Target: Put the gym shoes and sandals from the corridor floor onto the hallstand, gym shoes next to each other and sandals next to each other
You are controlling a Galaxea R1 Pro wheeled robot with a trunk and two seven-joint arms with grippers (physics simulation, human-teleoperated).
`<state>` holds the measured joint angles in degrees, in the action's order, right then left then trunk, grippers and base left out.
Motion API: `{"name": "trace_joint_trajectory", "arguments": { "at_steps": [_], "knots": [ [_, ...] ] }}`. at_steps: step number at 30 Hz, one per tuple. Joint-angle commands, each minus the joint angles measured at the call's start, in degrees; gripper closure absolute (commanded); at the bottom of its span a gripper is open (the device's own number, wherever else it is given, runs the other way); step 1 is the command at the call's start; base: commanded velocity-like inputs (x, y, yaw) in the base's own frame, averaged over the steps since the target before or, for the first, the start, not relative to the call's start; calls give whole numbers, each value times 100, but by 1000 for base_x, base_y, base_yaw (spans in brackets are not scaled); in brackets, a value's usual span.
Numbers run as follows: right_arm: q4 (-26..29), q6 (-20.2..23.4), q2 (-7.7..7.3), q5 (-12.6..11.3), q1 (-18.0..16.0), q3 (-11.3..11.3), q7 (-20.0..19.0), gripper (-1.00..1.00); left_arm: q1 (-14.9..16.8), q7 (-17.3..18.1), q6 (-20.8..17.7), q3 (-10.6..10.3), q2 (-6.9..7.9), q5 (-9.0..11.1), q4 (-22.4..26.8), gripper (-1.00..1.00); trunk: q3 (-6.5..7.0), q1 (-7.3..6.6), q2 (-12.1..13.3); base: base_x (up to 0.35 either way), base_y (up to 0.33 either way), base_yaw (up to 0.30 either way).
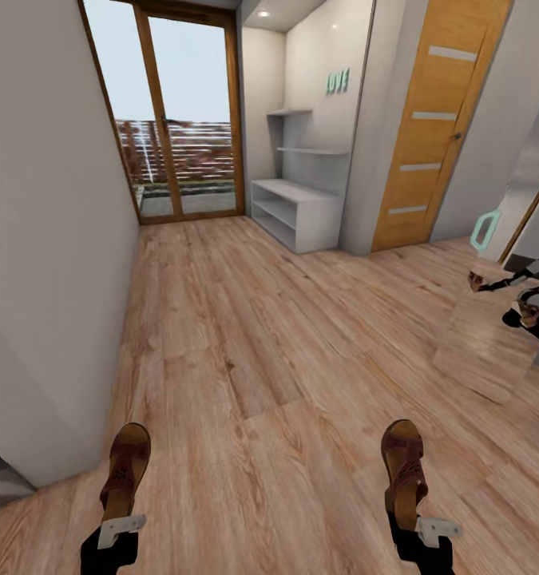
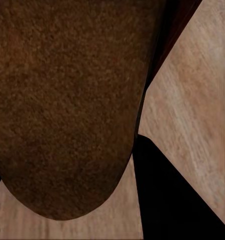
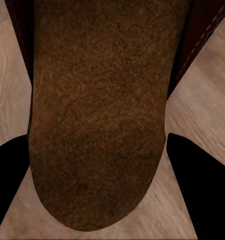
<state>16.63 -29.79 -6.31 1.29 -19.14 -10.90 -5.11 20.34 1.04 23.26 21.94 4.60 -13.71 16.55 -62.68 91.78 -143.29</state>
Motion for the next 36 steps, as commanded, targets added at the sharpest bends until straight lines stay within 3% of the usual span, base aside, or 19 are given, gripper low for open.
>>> {"name": "trace_joint_trajectory", "arguments": {
  "at_steps": [1, 11, 26, 36],
  "knots": [
    [-4, -18, 4, 9, -4, -51, -53, 100, 5, 11, 21, 53, -3, -76, -3, 100, -5, 2, -2, 321, -96, 0],
    [-2, -9, -18, 11, -8, -46, -60, 100, 5, 11, 21, 58, 4, -79, -3, 100, -5, 2, -2, 336, -17, 18],
    [-5, -18, -11, 11, -2, -45, -56, 100, 5, 11, 21, 51, 5, -79, -3, 100, -5, 2, -2, 340, -76, 241],
    [-11, -18, -15, 11, -3, -53, -58, 100, 5, 11, 20, 52, 1, -75, -3, 100, -5, 2, -2, 340, -130, 25]
  ]
}}
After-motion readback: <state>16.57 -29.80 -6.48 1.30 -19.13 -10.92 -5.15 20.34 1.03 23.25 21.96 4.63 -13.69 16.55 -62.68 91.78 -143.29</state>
